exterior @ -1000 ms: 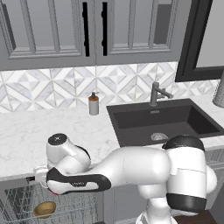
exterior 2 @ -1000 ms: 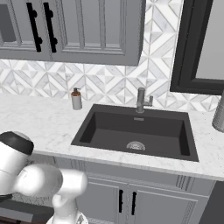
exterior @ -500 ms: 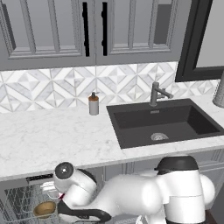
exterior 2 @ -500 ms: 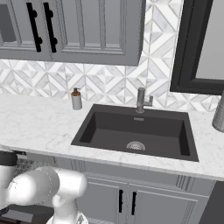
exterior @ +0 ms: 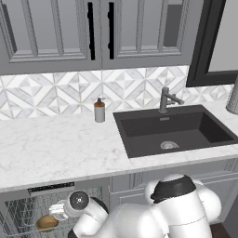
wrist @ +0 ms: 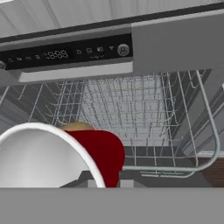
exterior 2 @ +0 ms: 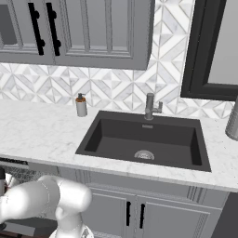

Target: Pick up the cup and bowl from the counter, place them in the dishwasher, and close the dishwasher door.

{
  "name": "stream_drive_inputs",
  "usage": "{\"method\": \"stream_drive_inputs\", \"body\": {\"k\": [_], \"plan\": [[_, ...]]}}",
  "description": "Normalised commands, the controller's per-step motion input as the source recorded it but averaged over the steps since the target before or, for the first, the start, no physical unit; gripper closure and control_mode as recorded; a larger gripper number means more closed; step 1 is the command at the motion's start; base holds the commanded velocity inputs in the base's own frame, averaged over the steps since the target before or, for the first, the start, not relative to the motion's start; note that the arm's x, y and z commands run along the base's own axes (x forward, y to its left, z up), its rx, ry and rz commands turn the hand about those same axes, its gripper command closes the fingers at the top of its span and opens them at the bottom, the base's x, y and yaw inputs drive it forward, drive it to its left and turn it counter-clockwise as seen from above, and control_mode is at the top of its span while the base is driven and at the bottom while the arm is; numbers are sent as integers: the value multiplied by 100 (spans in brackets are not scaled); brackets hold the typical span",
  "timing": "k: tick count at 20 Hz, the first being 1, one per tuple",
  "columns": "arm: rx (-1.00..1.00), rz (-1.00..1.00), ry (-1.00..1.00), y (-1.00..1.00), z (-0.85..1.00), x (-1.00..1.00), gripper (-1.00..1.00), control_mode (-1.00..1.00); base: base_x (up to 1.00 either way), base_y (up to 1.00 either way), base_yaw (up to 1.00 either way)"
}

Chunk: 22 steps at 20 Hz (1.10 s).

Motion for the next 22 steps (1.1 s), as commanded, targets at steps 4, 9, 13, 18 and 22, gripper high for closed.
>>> {"method": "stream_drive_inputs", "body": {"k": [4, 9, 13, 18, 22], "plan": [[8, 6, 4, 0, 0, 9, 100, -100, 0, 0, 0], [2, 9, 25, -5, -1, 21, 100, -100, 0, 0, 0], [-3, 0, 27, -1, -7, 11, 100, -100, 0, 0, 0], [0, 0, 7, -1, -46, 16, 100, -100, 0, 0, 0], [0, 0, 0, 0, -32, 6, 100, -100, 0, 0, 0]]}}
